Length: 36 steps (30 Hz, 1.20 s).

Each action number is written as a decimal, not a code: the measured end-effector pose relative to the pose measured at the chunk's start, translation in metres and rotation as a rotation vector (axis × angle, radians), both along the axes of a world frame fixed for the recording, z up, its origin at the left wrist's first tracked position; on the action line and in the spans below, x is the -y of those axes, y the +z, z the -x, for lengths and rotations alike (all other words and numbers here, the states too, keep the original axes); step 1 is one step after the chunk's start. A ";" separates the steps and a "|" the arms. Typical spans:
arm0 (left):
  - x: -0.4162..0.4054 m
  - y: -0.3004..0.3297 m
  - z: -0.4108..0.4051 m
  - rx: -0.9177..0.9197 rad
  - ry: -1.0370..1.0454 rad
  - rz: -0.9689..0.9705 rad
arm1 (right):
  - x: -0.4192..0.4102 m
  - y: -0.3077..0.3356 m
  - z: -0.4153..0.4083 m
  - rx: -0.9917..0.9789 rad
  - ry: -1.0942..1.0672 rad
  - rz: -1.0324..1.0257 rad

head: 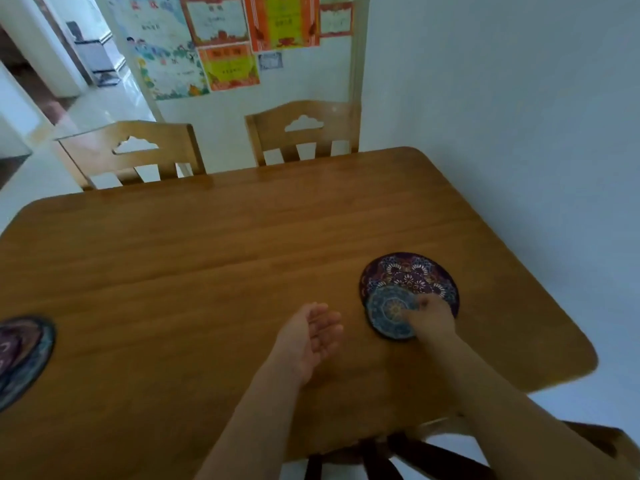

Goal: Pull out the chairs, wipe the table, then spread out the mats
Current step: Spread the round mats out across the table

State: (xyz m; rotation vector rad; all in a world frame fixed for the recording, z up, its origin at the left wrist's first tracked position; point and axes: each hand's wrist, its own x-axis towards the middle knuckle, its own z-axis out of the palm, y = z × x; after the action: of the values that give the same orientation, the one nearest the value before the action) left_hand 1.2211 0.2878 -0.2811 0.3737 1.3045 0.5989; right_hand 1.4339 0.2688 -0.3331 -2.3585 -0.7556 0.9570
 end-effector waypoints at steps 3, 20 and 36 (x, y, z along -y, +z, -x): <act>-0.013 -0.013 -0.006 -0.006 0.058 0.025 | -0.014 -0.015 -0.002 0.121 0.075 0.127; -0.020 -0.018 0.033 0.024 0.190 0.015 | -0.057 0.013 0.066 0.065 0.521 -0.317; -0.069 -0.030 0.336 -0.165 0.571 -0.093 | -0.109 0.040 0.370 -0.536 0.519 -0.232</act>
State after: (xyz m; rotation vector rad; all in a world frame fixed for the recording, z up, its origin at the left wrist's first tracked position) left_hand 0.8850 0.3571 -0.3107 0.1205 1.5543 1.1287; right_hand 1.0641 0.3782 -0.2926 -1.6129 -1.1927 1.5322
